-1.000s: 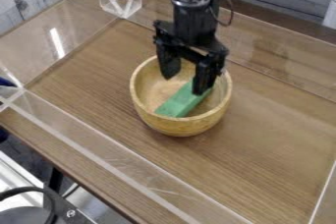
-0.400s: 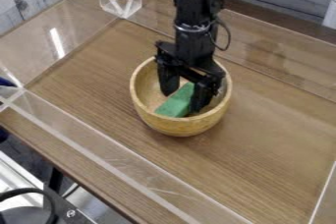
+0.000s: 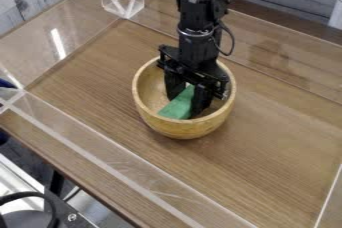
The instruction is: Remove the green block from inside the brown bowl and put it on the table
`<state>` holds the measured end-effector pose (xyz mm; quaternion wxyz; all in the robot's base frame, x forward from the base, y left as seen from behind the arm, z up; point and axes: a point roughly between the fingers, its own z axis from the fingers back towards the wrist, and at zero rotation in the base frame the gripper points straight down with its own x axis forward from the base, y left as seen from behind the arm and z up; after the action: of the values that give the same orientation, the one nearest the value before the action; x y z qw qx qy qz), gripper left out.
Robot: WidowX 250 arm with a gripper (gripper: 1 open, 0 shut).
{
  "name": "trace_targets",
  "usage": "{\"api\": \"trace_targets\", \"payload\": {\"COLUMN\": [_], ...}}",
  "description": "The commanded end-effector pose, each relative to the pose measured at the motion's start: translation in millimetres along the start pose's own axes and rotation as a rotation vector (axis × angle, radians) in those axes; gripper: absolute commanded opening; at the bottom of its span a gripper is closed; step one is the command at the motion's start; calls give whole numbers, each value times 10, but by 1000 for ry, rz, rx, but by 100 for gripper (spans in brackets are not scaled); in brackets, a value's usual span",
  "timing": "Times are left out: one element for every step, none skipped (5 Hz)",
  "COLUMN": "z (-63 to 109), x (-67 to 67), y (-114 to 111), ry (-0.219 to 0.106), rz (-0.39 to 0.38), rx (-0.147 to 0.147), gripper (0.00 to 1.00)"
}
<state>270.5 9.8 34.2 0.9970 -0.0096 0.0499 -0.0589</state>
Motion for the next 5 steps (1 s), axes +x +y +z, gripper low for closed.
{"api": "trace_targets", "payload": {"z": [234,336,472,637,655], "x": [79,83,88,100,143], "y": [-19,-42,-82,-143,-228], "ry": [-72,-94,-125,-159,-165], "rz": [-8,-9,-14,-23,-38], "rx": [13,13,14,15,9], "gripper": [0,0,0,0,0]}}
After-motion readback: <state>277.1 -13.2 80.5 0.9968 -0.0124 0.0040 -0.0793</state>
